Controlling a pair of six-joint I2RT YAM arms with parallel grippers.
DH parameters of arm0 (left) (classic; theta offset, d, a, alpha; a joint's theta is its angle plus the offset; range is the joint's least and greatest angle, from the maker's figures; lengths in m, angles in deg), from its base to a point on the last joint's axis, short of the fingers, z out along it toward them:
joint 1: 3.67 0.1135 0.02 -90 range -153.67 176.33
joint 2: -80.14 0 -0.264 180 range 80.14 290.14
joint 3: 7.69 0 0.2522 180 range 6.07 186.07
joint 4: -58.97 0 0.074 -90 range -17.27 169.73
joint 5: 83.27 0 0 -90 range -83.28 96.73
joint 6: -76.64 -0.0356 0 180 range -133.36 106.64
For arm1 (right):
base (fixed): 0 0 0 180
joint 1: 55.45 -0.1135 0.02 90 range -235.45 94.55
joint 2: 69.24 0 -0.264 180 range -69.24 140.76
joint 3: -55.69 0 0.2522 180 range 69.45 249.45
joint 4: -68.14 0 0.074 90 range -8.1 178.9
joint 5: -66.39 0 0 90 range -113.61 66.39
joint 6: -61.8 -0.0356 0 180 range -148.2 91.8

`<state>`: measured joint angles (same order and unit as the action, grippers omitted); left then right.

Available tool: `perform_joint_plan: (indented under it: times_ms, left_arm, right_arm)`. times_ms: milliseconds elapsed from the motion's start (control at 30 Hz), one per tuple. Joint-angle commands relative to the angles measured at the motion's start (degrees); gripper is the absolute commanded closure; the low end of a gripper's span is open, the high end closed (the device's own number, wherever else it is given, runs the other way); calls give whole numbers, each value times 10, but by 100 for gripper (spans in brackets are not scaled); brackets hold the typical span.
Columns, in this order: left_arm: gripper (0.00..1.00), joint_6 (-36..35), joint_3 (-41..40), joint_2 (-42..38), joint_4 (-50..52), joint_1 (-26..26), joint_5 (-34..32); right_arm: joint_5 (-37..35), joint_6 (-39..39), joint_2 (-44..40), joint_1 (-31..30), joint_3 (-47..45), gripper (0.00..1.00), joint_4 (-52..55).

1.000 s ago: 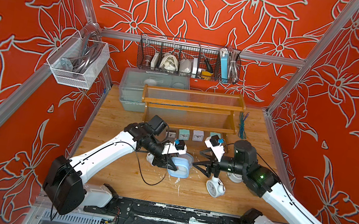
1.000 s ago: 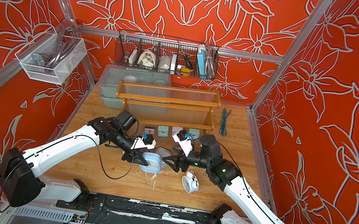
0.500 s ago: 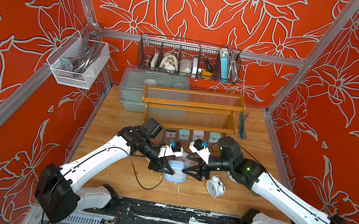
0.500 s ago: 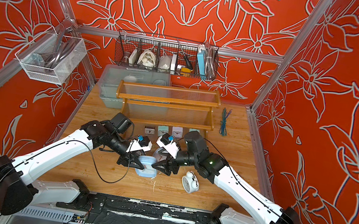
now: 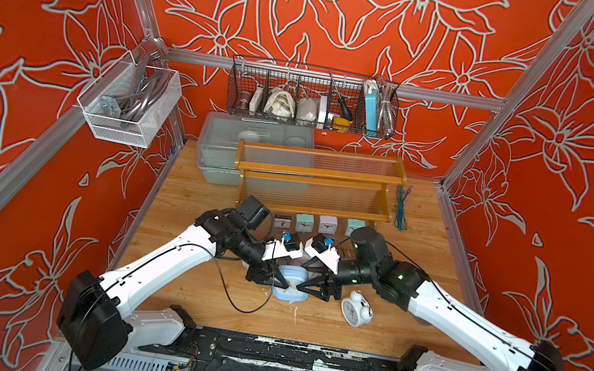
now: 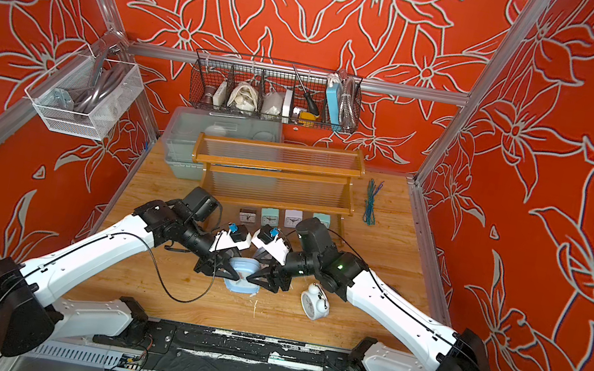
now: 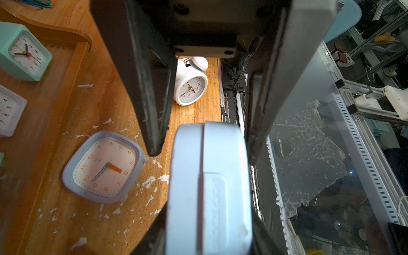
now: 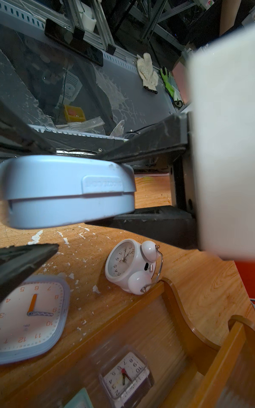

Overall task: Place the alarm clocks on the shelf by style
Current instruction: Pick up the alarm from the center of the board.

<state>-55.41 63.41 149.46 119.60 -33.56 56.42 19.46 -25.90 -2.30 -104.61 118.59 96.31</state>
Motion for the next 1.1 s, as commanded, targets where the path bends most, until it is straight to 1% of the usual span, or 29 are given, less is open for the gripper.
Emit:
perform_joint_plan:
  times_ms: [0,167,333,433,500,600,700,900,1067]
  left_arm:
    - [66,5,-3,-11,-7,3,20]
    - [66,7,-5,-14,-9,4,19]
    - [63,12,-7,-16,-11,3,18]
    - [55,17,-7,-17,-14,4,12]
    - [47,19,-8,-20,-13,4,3]
    - [39,23,-10,-26,-13,11,-9]
    - [36,32,-7,-31,-8,24,-4]
    - [34,56,5,-41,7,76,21]
    - [34,79,4,-53,7,131,45]
  right_arm:
    - [12,4,5,-4,26,38,-12]
    - [15,6,7,-6,26,48,-15]
    - [12,4,5,-5,23,59,-15]
    - [5,1,-1,-4,21,66,-16]
    - [0,1,-7,-3,20,69,-18]
    - [3,2,-15,4,19,71,-25]
    - [10,3,-19,23,17,71,-32]
    - [40,-1,-22,88,14,71,-65]
    - [44,20,0,120,44,71,-80]
